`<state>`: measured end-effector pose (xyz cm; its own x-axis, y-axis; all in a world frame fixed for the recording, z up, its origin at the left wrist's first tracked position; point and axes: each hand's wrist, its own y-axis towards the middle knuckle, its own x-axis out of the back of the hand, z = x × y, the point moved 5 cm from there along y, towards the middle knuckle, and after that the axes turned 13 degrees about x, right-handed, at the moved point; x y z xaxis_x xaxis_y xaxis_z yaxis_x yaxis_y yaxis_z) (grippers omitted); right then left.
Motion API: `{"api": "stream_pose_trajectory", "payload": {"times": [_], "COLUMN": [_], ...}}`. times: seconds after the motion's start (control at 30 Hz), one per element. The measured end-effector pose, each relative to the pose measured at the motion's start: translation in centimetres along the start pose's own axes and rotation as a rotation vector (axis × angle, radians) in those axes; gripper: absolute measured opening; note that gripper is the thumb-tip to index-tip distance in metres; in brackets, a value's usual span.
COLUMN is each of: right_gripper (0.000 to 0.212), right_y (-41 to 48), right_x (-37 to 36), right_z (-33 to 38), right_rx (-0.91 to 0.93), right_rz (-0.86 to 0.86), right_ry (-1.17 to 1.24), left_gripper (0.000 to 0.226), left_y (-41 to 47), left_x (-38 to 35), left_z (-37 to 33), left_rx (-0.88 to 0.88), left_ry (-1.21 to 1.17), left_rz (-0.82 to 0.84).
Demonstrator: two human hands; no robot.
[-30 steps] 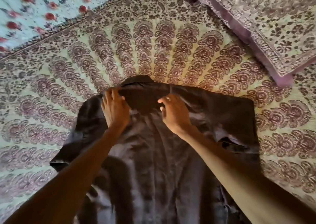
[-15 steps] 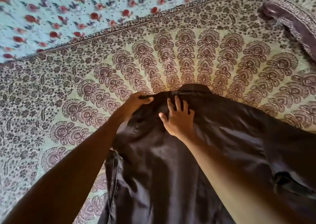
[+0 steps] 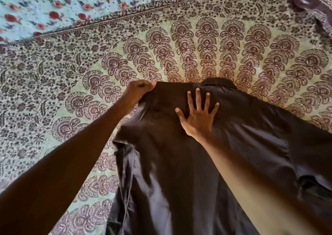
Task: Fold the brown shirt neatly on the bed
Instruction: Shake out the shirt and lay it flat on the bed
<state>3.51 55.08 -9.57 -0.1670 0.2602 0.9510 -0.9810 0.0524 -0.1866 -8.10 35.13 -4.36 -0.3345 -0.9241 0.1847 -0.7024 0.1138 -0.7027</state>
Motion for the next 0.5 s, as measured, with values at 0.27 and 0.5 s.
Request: {"api": "stream_pose_trajectory", "payload": {"times": [0.27, 0.5], "right_gripper": [0.081, 0.085], "right_y": [0.1, 0.6], "right_x": [0.0, 0.5], "right_z": [-0.1, -0.2], "right_rx": [0.016, 0.022], "right_rz": [0.047, 0.186], "right_ry": [-0.014, 0.042], "left_gripper": [0.05, 0.05], "left_y": [-0.1, -4.5], "left_x": [3.5, 1.8], "left_z": [2.7, 2.7], "left_rx": [0.013, -0.23], "left_ry": [0.871, 1.067], "left_rz": [-0.231, -0.783]}}
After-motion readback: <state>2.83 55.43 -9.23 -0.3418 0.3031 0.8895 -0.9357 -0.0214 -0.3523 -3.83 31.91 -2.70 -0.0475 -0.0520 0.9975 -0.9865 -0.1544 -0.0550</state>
